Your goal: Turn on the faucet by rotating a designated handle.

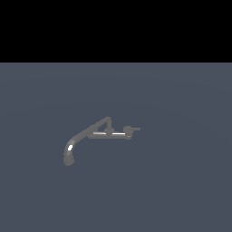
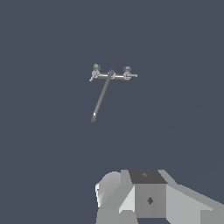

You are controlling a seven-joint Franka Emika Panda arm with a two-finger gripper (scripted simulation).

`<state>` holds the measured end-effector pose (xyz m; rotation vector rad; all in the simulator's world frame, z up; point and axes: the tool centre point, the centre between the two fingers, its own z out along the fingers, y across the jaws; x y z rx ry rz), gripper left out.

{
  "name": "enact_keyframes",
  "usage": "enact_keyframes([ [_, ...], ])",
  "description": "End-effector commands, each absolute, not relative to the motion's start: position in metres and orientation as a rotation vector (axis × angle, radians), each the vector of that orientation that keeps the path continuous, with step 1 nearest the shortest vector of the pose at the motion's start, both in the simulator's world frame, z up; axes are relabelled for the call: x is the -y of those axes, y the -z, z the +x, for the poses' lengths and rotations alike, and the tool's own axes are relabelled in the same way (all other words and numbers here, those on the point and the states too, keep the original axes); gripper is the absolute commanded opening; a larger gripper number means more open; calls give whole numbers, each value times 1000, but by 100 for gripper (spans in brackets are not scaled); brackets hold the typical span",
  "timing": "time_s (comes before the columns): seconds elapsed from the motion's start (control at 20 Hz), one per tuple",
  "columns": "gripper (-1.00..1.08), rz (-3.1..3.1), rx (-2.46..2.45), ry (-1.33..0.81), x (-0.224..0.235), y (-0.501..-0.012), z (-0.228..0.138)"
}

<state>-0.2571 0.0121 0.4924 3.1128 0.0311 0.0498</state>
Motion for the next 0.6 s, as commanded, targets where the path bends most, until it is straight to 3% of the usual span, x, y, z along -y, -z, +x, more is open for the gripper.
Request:
enact_keyframes([
  [0.0,-100,3113,-31,-50,-12,-492,-257],
  [0.55,-100,3113,90,-48,-19,-472,-245],
])
